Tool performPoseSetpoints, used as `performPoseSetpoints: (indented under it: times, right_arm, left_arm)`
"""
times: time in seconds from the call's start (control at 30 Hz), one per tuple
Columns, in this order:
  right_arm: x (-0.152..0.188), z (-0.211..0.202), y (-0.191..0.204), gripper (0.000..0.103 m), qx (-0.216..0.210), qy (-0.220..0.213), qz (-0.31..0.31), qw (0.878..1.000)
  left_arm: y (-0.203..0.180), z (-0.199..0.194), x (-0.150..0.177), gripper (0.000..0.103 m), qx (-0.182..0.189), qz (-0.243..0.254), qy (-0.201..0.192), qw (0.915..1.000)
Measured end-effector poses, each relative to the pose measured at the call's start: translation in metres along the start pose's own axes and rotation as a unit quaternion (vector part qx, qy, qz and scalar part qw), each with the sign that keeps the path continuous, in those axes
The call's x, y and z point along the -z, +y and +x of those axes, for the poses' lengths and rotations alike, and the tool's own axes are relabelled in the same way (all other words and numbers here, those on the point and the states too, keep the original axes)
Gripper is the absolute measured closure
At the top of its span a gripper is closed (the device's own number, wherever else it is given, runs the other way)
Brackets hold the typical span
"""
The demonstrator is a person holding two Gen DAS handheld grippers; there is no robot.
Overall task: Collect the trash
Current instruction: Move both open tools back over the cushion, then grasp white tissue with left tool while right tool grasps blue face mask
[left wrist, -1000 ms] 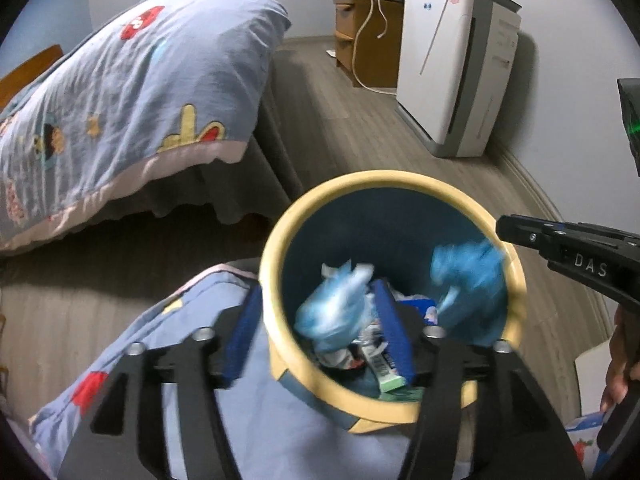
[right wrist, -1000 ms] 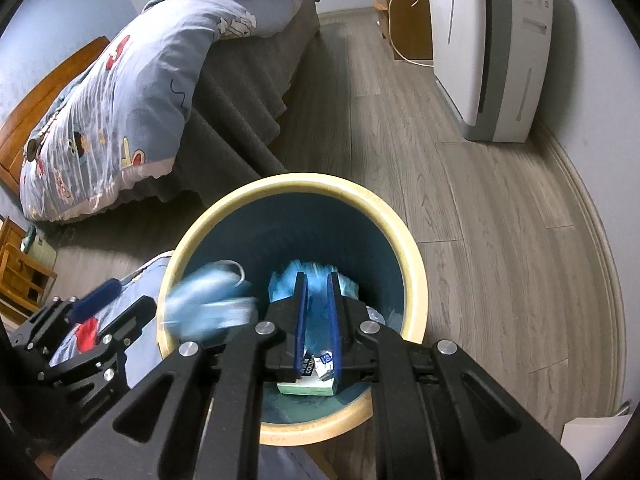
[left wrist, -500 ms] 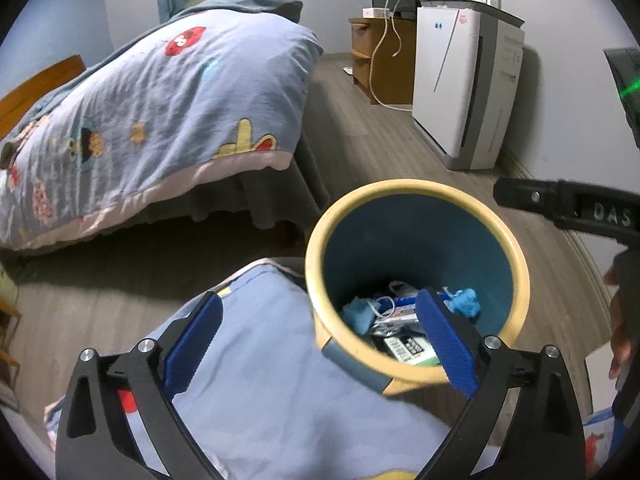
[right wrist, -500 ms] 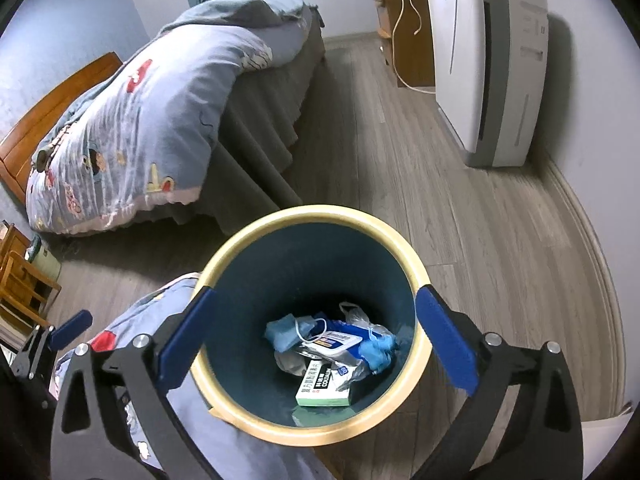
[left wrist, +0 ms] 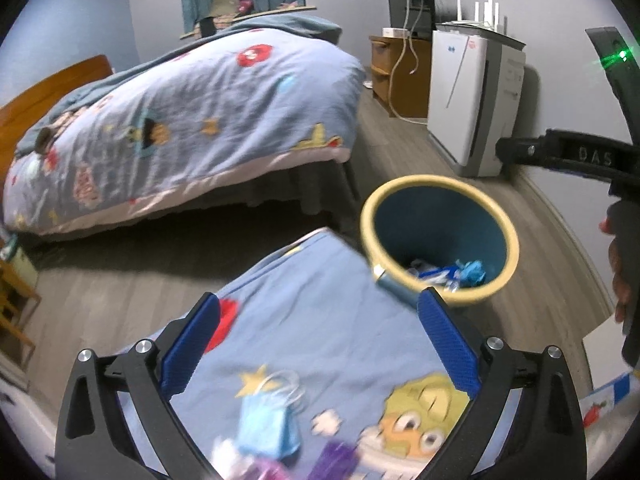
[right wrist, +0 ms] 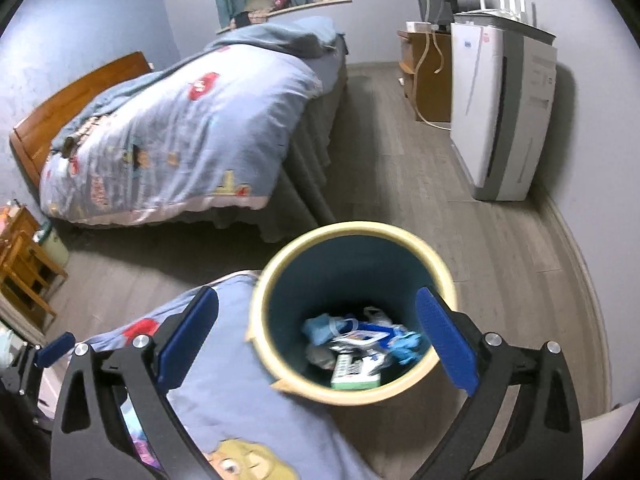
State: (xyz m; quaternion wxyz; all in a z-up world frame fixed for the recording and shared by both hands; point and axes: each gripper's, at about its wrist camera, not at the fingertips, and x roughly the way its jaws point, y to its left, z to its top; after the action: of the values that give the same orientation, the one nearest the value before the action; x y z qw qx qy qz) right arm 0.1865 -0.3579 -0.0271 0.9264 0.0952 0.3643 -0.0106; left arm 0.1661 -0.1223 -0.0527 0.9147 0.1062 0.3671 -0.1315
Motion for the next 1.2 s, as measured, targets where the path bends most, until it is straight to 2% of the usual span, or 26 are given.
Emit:
performPoseSetpoints:
  times: [0.27, 0.47, 0.7, 0.93, 1.2]
  right_arm:
    - [0.026, -0.015, 0.056, 0.006, -0.016, 0.015, -0.039, 0.999]
    - [0.051, -0.009, 0.095, 0.006, -0.022, 0.040, -0.077, 0.996]
    - [0.083, 0.019, 0.125, 0.006, -0.042, 0.099, -0.068, 0.992]
    - [0.110, 0.047, 0.165, 0.006, -0.058, 0.145, -0.105, 0.982]
    - [0.138, 0.080, 0.197, 0.006, -0.078, 0.199, -0.134, 0.968]
  left_arm:
    - [0.057, -0.049, 0.043, 0.005, -0.030, -0.029, 0.000, 0.9991]
    - [0.108, -0.066, 0.087, 0.005, -0.068, -0.091, 0.005, 0.9935]
    - [0.152, -0.060, 0.123, 0.005, -0.103, -0.128, 0.046, 0.9853]
    - [0.164, -0.033, 0.152, 0.005, -0.092, -0.139, 0.108, 0.9801]
    - [0.176, -0.023, 0.160, 0.005, -0.097, -0.133, 0.118, 0.9792]
